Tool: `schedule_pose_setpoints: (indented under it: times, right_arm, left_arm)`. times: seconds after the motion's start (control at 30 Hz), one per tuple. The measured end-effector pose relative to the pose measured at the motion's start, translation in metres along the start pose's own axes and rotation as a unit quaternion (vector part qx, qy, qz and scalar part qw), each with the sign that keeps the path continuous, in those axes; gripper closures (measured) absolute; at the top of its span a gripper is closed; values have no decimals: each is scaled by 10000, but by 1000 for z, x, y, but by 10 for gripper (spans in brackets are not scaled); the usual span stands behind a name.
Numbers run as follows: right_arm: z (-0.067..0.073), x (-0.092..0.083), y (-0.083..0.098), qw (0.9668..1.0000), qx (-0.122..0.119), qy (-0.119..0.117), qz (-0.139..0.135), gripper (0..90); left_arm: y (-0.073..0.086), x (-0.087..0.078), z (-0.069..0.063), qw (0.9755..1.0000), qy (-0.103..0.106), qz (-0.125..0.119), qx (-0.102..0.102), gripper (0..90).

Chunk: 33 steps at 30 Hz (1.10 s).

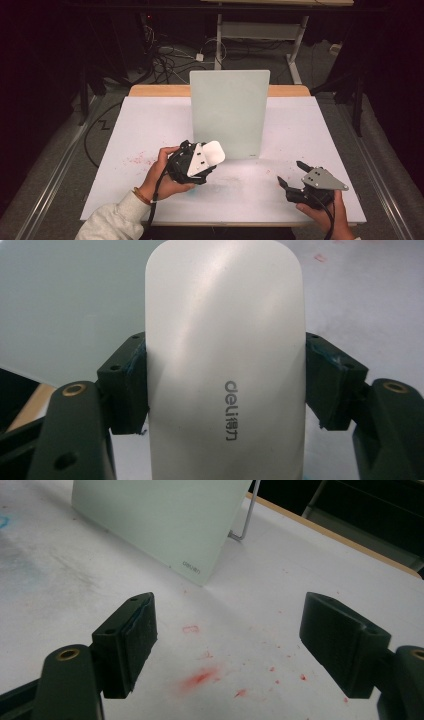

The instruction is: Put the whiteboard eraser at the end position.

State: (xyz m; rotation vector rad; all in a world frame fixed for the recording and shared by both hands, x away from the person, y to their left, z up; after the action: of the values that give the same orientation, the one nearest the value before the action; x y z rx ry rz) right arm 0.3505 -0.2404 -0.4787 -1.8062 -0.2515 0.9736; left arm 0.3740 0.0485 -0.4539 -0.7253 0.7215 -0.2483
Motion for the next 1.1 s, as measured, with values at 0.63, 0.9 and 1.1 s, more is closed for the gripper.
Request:
schedule_pose_setpoints:
  times: [0.63, 0.9, 1.1]
  right_arm:
    - [-1, -1, 0, 10000, -27, 7, 8, 234]
    - [-1, -1, 0, 10000, -57, 19, -1, 238]
    - [-2, 0, 2, 10000, -21, 19, 26, 241]
  left_arm:
    - [16, 23, -46, 9906, 1162, 501, 527, 290]
    - [1, 44, -60, 9824, 1559, 609, 826, 289]
    - [-4, 52, -73, 9749, 1852, 636, 1056, 288]
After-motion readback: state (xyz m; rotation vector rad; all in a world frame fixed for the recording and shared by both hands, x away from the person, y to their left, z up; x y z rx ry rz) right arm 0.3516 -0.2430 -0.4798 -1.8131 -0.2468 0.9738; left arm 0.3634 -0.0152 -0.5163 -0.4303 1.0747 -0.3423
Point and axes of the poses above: each handheld gripper's, and its own axes: x roughly forward along the jaws, y roughly out of its underside, z roughly to its left, the point moved 8 cm from there along x, roughly forward along the jaws, and after that the axes turned 13 degrees about -y, right-handed, at the moved point
